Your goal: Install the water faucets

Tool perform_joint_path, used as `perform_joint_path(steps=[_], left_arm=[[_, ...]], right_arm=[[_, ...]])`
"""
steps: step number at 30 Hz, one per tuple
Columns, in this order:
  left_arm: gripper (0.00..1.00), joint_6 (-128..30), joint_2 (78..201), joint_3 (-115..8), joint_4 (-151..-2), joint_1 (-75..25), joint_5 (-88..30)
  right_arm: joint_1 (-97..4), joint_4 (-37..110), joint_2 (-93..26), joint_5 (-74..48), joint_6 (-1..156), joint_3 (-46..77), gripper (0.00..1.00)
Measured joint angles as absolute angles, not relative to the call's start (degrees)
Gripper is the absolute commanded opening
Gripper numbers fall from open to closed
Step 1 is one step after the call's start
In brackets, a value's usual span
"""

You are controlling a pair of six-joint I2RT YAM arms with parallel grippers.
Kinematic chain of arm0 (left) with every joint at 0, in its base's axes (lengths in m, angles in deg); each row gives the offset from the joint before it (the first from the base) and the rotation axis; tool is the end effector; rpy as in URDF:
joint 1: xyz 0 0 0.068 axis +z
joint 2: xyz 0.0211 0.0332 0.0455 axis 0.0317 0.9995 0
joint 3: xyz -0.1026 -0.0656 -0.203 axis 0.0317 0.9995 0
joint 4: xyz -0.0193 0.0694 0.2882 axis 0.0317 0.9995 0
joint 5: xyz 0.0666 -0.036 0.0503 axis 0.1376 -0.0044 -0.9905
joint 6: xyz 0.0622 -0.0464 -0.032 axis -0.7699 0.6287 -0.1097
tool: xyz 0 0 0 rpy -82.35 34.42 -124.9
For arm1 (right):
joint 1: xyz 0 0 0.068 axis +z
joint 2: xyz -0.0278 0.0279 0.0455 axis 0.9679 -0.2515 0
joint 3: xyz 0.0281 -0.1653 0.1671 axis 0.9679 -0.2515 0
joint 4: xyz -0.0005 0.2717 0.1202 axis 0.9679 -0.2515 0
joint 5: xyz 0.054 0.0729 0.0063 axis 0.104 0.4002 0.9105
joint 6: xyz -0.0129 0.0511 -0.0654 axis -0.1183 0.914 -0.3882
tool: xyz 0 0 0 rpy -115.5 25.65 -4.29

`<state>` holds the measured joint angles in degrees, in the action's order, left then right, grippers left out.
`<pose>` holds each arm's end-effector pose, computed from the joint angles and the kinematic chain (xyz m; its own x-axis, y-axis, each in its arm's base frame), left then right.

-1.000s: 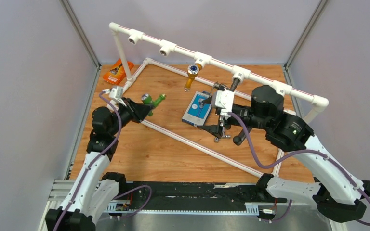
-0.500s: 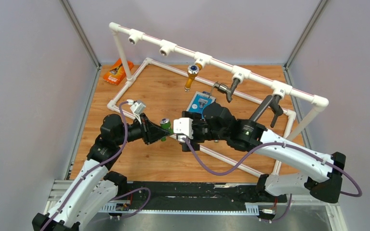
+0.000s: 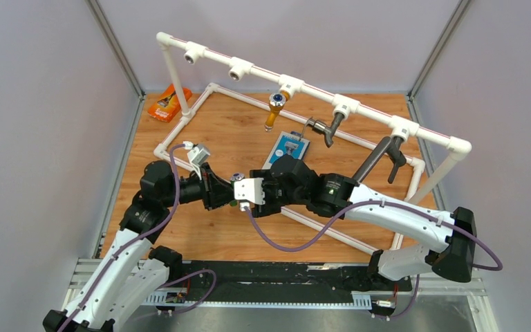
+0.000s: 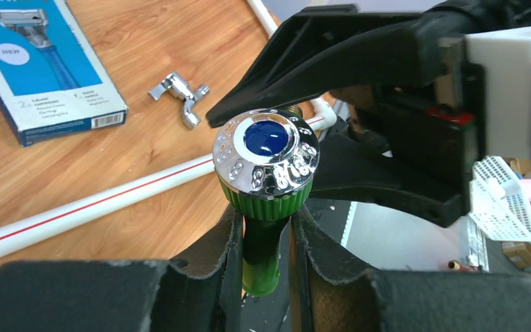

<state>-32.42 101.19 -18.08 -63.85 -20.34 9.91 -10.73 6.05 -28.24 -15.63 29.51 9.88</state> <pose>0.2071 -0.1426 0.2830 -0.5901 -0.1018 -0.8009 0.7312 0.3532 -0.5836 0.1528 0.3369 0.2763 0.4216 -0.6496 -0.6326 -0.8655 -0.0804 -0.4944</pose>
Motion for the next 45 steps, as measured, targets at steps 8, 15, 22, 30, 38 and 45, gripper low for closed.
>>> perform_joint_path(steps=[8, 15, 22, 30, 38, 45], left_arm=[[0.18, -32.2, 101.2, -18.6, -63.0, -20.3, 11.9], [0.63, -29.1, 100.9, -16.9, -67.1, -20.3, 11.7], [0.66, -21.7, 99.4, -10.4, -77.7, -20.3, 10.5], [0.6, -16.7, 97.8, -6.0, -86.1, -20.3, 10.1], [0.59, -14.3, 96.7, -4.1, -90.6, -20.4, 8.9], [0.55, -12.4, 97.3, -3.0, -95.0, -21.3, 7.3]], right_arm=[[-10.7, 6.0, -30.2, -17.5, 28.6, 9.9, 0.05], [-10.7, 6.0, -30.2, -16.7, 28.9, 9.9, 0.0], [-11.1, 6.0, -30.2, -15.7, 30.0, 9.9, 0.0], [-12.2, 6.0, -30.2, -14.0, 31.8, 10.6, 0.0], [-12.4, 5.9, -30.2, -13.1, 33.4, 11.8, 0.0], [-12.4, 6.0, -31.3, -11.9, 34.7, 13.1, 0.0]])
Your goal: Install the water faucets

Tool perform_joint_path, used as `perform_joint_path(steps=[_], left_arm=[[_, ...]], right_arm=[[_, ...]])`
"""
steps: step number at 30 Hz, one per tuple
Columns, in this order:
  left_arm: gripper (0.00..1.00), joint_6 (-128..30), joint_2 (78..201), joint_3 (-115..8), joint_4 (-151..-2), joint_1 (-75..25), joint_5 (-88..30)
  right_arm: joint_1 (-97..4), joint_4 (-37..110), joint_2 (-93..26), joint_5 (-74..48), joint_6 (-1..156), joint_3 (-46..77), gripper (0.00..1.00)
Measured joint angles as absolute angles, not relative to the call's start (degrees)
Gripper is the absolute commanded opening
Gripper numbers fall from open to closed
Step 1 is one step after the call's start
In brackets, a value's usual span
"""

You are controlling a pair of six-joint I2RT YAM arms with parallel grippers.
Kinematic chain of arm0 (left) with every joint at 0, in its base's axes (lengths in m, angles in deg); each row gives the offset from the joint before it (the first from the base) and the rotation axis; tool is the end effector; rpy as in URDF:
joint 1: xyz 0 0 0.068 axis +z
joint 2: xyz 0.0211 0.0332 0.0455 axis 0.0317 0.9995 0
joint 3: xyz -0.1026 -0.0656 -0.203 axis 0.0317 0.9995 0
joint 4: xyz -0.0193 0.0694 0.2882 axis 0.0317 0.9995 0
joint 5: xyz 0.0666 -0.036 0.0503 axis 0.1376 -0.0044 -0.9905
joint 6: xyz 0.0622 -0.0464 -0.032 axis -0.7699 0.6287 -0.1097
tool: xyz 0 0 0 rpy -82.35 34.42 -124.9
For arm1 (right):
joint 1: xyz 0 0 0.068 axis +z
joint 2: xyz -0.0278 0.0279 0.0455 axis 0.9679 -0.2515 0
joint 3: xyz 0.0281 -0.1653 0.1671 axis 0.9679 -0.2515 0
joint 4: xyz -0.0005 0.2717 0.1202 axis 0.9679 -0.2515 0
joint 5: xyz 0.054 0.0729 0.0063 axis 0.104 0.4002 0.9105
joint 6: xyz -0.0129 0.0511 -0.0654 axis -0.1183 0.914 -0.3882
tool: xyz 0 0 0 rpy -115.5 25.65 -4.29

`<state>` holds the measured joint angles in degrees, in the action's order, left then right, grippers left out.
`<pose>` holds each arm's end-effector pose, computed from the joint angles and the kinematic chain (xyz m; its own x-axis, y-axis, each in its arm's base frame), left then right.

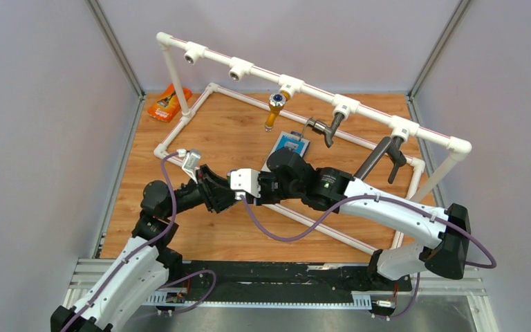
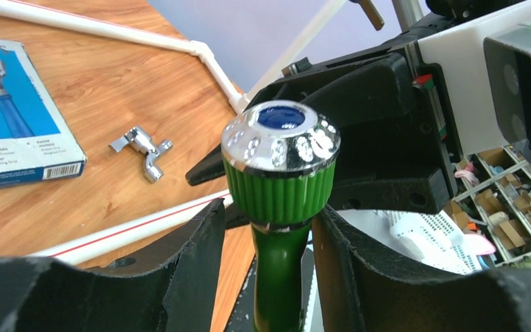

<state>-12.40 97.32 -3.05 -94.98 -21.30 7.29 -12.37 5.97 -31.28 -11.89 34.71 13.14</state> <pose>0.2056 -0.1438 0.2580 -0.5860 -0.3243 -0.7426 0.7188 0.2151 -0.6611 0.1633 0.3447 0.2806 0.3334 -0.6329 -0.6987 -0.9138 -0.0346 -0.4048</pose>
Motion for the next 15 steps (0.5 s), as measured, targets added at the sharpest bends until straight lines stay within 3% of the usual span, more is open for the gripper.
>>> perform_joint_path(steps=[2, 3, 5, 6, 13, 15], left_arm=[[0.49, -11.8, 97.8, -3.0, -96.2, -21.8, 6.7], [0.32, -11.6, 98.0, -3.0, -96.7, -22.0, 6.5], [0.07, -11.0, 98.2, -2.9, -97.6, -22.3, 5.9], [0.0, -10.5, 98.2, -2.7, -97.8, -22.5, 5.5], [0.0, -8.9, 97.2, -2.7, -97.4, -23.0, 1.8], [0.0, -8.9, 96.7, -3.0, -95.3, -23.0, -1.2]], right_arm=[[-12.4, 5.9, -31.7, -11.7, 35.1, 13.4, 0.0], [-12.4, 5.9, -31.9, -11.6, 35.2, 13.5, 0.0], [-12.4, 5.9, -32.1, -11.6, 35.5, 13.6, 0.0], [-12.5, 5.9, -32.1, -11.8, 35.7, 13.6, 0.04], [-12.7, 5.9, -32.2, -11.6, 36.5, 14.4, 0.56], [-12.7, 6.0, -32.1, -11.5, 37.2, 15.2, 0.66]])
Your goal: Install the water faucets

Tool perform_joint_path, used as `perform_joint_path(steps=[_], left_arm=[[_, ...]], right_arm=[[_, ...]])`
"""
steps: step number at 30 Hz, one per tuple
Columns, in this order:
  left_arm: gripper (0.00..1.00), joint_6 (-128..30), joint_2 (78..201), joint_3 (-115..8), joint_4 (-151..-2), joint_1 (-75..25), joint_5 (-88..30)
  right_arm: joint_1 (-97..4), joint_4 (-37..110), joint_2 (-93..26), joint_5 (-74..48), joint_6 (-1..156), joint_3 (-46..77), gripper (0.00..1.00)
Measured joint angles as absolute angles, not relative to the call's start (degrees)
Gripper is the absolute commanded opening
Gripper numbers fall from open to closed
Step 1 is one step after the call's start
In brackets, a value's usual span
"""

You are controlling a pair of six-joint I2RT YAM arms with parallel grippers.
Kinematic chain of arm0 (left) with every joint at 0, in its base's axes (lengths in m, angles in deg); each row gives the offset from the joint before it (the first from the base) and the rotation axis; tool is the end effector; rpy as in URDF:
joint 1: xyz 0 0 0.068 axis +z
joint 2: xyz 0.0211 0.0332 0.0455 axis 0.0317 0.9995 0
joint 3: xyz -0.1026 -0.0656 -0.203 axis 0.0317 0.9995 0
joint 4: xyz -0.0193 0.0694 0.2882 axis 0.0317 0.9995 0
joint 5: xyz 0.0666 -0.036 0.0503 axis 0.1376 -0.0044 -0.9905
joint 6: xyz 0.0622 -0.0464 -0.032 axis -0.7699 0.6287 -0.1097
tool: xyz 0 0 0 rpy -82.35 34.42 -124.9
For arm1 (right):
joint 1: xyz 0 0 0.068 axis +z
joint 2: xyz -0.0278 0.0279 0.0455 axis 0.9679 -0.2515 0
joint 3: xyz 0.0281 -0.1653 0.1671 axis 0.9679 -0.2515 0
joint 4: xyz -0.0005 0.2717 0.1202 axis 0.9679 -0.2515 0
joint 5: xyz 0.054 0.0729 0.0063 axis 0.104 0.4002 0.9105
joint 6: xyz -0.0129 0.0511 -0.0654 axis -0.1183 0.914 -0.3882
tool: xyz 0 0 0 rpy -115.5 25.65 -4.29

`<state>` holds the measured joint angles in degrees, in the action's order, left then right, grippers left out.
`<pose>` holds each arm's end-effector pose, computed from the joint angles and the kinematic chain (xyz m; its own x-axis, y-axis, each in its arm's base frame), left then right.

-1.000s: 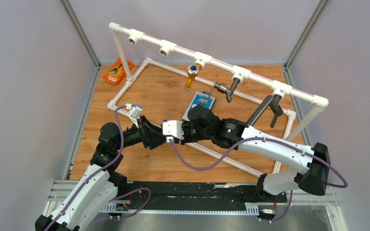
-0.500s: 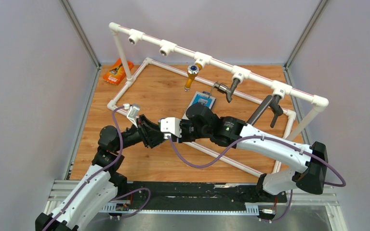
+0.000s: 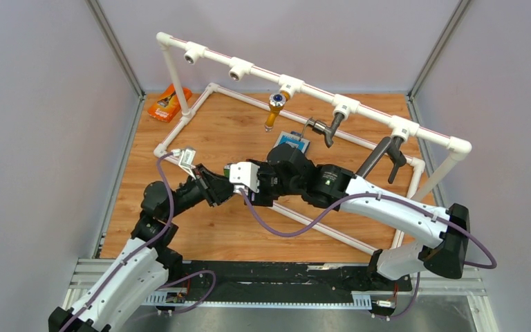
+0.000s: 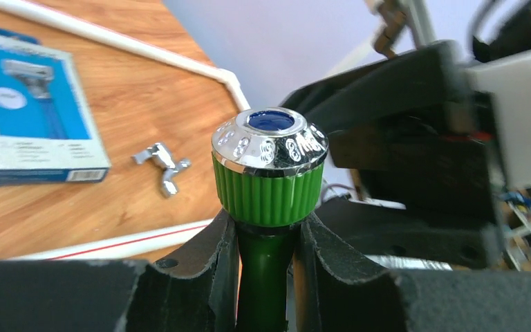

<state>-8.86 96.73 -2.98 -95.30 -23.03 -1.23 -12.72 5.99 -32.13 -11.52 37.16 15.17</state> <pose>0.2095 -0.1447 0.2617 -0.5819 -0.4268 -0.6923 0.6578 0.2535 -0.7092 0.1669 0.3477 0.2897 0.2980 -0.6194 -0.7263 -0.9249 0.0010 -0.3803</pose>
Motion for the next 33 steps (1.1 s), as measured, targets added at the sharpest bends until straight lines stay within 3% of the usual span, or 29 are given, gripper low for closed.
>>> perform_joint_path(steps=[6, 12, 18, 25, 33], left_arm=[[0.0, -9.0, 97.9, -4.7, -86.4, -21.3, -11.8], [0.0, -5.4, 98.8, -2.9, -82.1, -9.4, -16.1], [0.0, -2.7, 99.3, -1.2, -80.4, -1.9, -16.3], [0.0, -2.6, 99.8, -1.3, -80.1, -1.4, -15.8], [0.0, -4.7, 100.5, -3.9, -77.3, -1.2, -14.9]], right_arm=[[-13.1, 6.0, -31.2, -12.6, 38.9, 19.1, 0.83], [-14.7, 5.1, -30.7, -12.7, 40.2, 29.8, 0.86], [-19.2, 5.1, -30.4, -11.6, 41.6, 40.6, 0.85], [-38.1, 5.2, -32.0, -6.6, 47.0, 49.7, 0.83], [-53.9, 4.3, -36.8, 3.0, 51.3, 50.1, 0.79]])
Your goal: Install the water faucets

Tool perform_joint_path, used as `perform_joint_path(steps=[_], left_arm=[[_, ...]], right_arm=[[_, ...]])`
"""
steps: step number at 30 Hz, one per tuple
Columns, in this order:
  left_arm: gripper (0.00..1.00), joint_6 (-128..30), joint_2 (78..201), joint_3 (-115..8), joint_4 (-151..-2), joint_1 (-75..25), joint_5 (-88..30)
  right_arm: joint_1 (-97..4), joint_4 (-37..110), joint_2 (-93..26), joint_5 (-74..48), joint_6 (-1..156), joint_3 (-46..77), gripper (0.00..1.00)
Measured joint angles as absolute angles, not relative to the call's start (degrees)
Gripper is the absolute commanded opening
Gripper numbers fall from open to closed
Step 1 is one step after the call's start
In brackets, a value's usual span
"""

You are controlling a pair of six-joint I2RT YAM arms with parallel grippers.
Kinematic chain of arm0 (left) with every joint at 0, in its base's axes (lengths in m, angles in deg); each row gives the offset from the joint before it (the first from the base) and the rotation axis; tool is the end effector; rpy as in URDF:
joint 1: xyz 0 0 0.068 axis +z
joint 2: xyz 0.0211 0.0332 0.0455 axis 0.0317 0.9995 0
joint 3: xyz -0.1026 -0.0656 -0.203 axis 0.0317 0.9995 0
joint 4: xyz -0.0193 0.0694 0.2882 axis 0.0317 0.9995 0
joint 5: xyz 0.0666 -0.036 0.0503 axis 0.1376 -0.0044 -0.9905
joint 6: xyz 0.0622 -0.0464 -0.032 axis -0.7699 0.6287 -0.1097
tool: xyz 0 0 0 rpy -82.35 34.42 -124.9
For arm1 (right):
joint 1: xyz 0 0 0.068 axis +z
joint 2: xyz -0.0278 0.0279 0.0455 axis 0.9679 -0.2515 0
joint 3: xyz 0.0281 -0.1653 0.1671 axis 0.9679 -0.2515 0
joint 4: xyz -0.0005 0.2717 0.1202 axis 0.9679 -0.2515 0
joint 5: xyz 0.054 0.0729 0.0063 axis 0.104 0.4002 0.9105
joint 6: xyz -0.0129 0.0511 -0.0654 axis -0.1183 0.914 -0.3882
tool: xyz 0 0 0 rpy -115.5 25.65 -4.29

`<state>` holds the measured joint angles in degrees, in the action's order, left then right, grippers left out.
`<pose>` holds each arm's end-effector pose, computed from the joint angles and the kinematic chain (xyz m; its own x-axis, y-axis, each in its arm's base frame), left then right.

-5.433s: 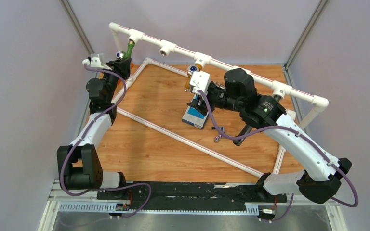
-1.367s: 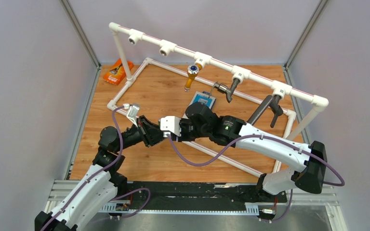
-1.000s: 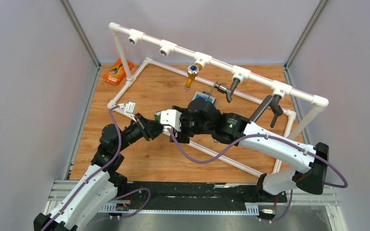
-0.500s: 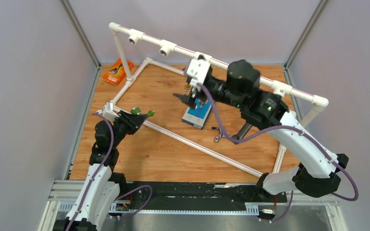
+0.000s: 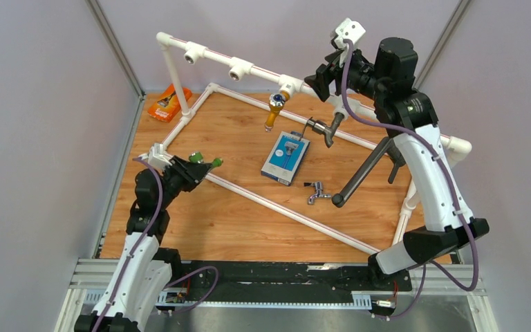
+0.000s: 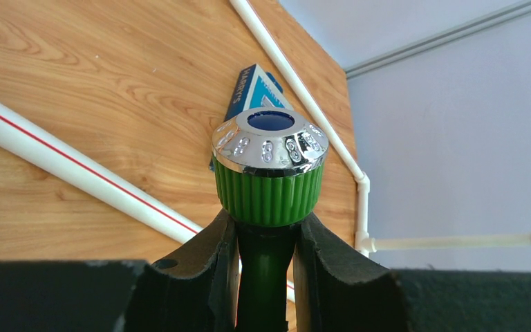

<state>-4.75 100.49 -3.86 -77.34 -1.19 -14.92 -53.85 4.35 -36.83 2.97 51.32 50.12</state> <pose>0.2649 -0.0419 0.2093 -0.4568 -0.7389 -0.4954 0.0760 0.5224 -0.8493 0.3303 0.1618 0.4997 0.1311 -0.2791 -0.9513 -0.6971 0.6563 -0.2887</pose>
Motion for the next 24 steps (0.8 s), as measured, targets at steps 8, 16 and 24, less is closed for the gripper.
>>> perform_joint_path(steps=[8, 16, 24], left_arm=[[0.0, -7.0, 101.7, -7.1, -75.8, -1.2, -14.3], [0.0, -8.4, 102.5, -9.3, -75.0, -1.2, -13.5], [0.0, -6.2, 103.4, -13.9, -74.4, -1.2, -16.9]], right_arm=[[-57.6, -2.6, -42.3, 8.7, 51.3, 50.6, 0.75], [-57.5, -7.5, -46.4, 9.8, 48.7, 55.1, 0.61], [-57.1, -13.0, -49.7, 13.0, 46.3, 58.8, 0.3]])
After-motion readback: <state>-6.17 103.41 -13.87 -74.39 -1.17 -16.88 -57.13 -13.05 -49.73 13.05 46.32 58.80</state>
